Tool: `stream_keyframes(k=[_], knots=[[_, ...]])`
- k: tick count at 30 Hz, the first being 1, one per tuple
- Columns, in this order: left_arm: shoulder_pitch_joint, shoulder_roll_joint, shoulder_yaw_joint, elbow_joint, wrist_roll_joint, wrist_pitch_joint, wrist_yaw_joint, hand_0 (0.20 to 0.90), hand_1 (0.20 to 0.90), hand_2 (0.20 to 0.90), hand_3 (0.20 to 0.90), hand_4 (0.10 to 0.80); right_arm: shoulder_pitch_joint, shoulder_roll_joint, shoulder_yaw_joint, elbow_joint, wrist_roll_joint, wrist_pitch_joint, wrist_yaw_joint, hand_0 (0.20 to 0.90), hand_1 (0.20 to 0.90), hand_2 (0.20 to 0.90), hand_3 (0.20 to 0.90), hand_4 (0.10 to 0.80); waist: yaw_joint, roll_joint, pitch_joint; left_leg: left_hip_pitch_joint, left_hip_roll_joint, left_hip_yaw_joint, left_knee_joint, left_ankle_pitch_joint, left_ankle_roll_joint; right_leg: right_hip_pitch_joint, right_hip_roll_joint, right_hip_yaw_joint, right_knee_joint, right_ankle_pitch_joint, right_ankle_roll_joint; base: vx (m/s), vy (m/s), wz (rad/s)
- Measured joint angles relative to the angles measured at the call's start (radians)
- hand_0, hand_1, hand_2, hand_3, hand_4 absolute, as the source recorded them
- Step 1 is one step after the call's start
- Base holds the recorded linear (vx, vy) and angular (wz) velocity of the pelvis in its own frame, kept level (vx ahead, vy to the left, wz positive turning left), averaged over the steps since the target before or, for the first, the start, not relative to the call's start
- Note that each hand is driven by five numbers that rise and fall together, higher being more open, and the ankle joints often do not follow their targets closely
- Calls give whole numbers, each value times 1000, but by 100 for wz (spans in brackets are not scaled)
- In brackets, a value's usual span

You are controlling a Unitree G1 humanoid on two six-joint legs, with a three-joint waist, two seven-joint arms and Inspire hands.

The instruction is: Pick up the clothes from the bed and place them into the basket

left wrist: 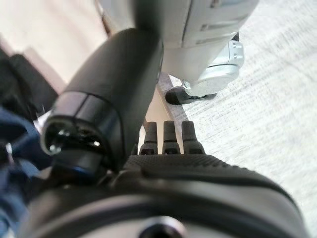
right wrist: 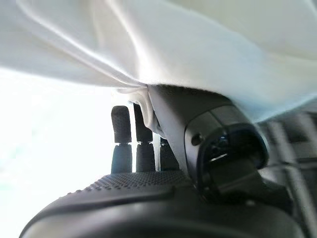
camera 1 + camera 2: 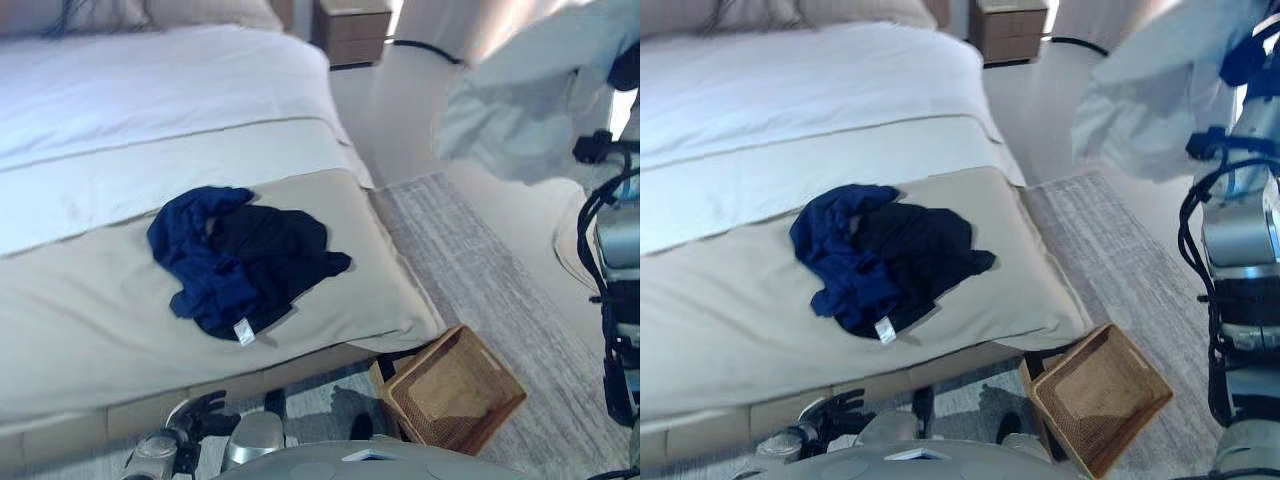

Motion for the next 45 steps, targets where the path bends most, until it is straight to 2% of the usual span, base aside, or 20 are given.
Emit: stream_keyframes(k=[2, 5, 8, 10, 13, 15, 16, 18, 21, 24, 27, 33, 38, 40, 42, 45], knots=[[3, -3, -8, -1, 12, 18, 0, 900, 900, 900, 900, 800, 115, 16, 2, 2, -4, 0, 63, 300, 300, 300, 200, 100, -34, 15, -9, 38, 9, 27, -40, 10, -1, 2, 11, 39, -7, 1, -1, 0, -102, -53], [-1, -7, -19, -18, 14, 22, 0, 900, 900, 900, 900, 800, 260, 66, 10, 44, -25, -11, 142, 300, 300, 300, 200, 100, -91, 28, -17, 56, 23, 56, -46, 11, -1, 10, 24, 65, -24, 10, -3, 21, -123, -32], [-10, -15, -35, -61, 14, 20, -2, 900, 900, 900, 900, 800, 356, 119, 39, 133, -53, -12, 221, 300, 300, 300, 200, 100, -118, 35, -20, 68, 38, 74, -52, 10, -2, 17, 36, 83, -34, 14, -8, -6, -130, -22], [-25, -16, -58, -72, 14, 19, -3, 900, 900, 900, 900, 800, 385, 152, 69, 223, -99, -31, 244, 300, 300, 300, 200, 100, -136, 41, -19, 68, 52, 90, -48, 11, -4, 13, 44, 87, -34, 14, -8, -117, -160, -11], [-59, -18, -100, -81, 12, 22, -3, 900, 900, 900, 900, 800, 383, 167, 140, 314, -134, 0, 266, 300, 300, 300, 200, 100, -135, 62, -16, 45, 60, 98, -48, 17, -10, -22, 53, 104, -35, 20, -10, -265, -91, -19], [-104, -21, -150, -90, -3, 22, -3, 900, 900, 900, 900, 800, 338, 165, 181, 388, -157, 23, 267, 300, 300, 300, 200, 100, -136, 103, -2, -20, 62, 98, -47, 38, -11, -88, 53, 105, -35, 46, -6, -329, -85, -4], [-128, -23, -170, -91, -25, 22, -2, 900, 900, 900, 900, 800, 288, 162, 203, 431, -157, 38, 266, 401, 401, 401, 318, 218, -136, 127, 20, -49, 61, 98, -47, 47, -11, -116, 53, 106, -35, 56, -4, -293, -71, -3], [-166, -25, -193, -95, -53, 19, 2, 900, 900, 900, 900, 800, 201, 161, 247, 505, -158, 57, 266, 900, 900, 900, 900, 800, -134, 164, 58, -80, 61, 98, -47, 60, -8, -148, 52, 107, -36, 71, -4, -232, -64, -1], [-218, -30, -212, -124, -105, 12, 21, 900, 900, 900, 900, 800, 41, 159, 327, 666, -158, 90, 269, 900, 900, 900, 900, 800, -118, 217, 125, -134, 62, 97, -47, 79, -14, -201, 53, 103, -36, 84, -6, -161, -70, 1], [-246, -36, -213, -140, -123, 12, 21, 900, 900, 900, 900, 800, -24, 158, 342, 745, -158, 124, 279, 900, 900, 900, 900, 800, -94, 251, 178, -154, 61, 87, -46, 91, -14, -218, 54, 97, -36, 94, -8, -52, -54, 7], [-247, -35, -212, -144, -125, 12, 18, 900, 900, 900, 900, 800, -42, 158, 372, 821, -159, 146, 293, 900, 900, 900, 900, 800, -81, 267, 198, -166, 60, 66, -46, 99, -18, -219, 54, 74, -36, 95, -9, -8, -44, 19], [-246, -15, -211, -159, -143, 12, -2, 900, 900, 900, 900, 800, -54, 155, 367, 896, -180, 182, 341, 900, 900, 900, 900, 800, -59, 256, 218, -169, 59, 47, -46, 107, -20, -209, 50, 49, -36, 97, -13, -1, -42, 12], [-256, -8, -209, -176, -143, 14, -11, 900, 900, 900, 900, 800, -72, 127, 367, 935, -270, 189, 505, 900, 900, 900, 900, 800, -50, 244, 226, -166, 59, 23, -46, 112, -28, -193, 51, 24, -36, 95, -10, 20, -50, 14], [-257, 7, -208, -177, -143, 16, -19, 900, 900, 900, 900, 800, -81, 107, 366, 932, -286, 182, 545, 900, 900, 900, 900, 800, -48, 227, 238, -164, 60, 18, -46, 114, -30, -184, 55, 17, -36, 94, -10, 93, 9, 14], [-250, 13, -194, -177, -142, 24, -21, 900, 900, 900, 900, 800, -79, 93, 357, 899, -280, 179, 542, 900, 900, 900, 900, 800, -48, 213, 246, -155, 59, 14, -46, 114, -30, -173, 55, 13, -36, 94, -10, 103, 87, 4], [-216, 14, -160, -177, -142, 33, -19, 900, 900, 900, 900, 800, -55, 73, 295, 687, -235, 168, 481, 900, 900, 900, 900, 800, -56, 190, 260, -131, 56, 12, -46, 109, -33, -149, 54, 15, -36, 90, -5, 78, 133, -1]])
